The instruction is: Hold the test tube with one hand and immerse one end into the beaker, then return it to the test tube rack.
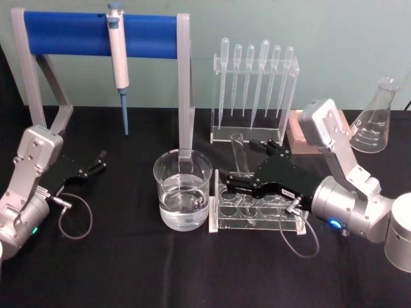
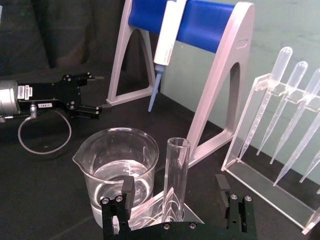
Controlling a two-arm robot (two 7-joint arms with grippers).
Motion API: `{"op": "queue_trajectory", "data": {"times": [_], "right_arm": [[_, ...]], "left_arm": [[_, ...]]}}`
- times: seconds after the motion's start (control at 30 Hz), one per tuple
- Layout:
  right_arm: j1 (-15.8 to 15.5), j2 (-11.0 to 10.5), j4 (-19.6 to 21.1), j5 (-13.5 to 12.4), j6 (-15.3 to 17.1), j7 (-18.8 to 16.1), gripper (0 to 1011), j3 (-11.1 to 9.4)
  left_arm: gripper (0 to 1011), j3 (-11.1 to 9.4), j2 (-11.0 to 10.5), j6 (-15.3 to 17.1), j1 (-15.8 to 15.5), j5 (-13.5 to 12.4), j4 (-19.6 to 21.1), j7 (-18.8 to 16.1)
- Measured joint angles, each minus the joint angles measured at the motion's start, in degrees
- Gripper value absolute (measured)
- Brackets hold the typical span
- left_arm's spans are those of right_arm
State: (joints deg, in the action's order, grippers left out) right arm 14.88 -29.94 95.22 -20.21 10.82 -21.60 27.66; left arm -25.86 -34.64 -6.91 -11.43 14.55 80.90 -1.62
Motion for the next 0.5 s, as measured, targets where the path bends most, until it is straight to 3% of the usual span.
{"op": "queue_trajectory", "data": {"times": [0.23, 0.5], "right_arm": [[1.4, 1.1, -1.1, 0.0, 3.2, -1.9, 979, -0.2], [1.8, 2.1, -1.5, 0.5, 4.2, -2.3, 792, -0.5]], "left_arm": [[1000, 0.0, 0.0, 0.0, 0.0, 0.0, 0.0, 0.0], [1000, 0.0, 0.0, 0.0, 0.0, 0.0, 0.0, 0.0]]}}
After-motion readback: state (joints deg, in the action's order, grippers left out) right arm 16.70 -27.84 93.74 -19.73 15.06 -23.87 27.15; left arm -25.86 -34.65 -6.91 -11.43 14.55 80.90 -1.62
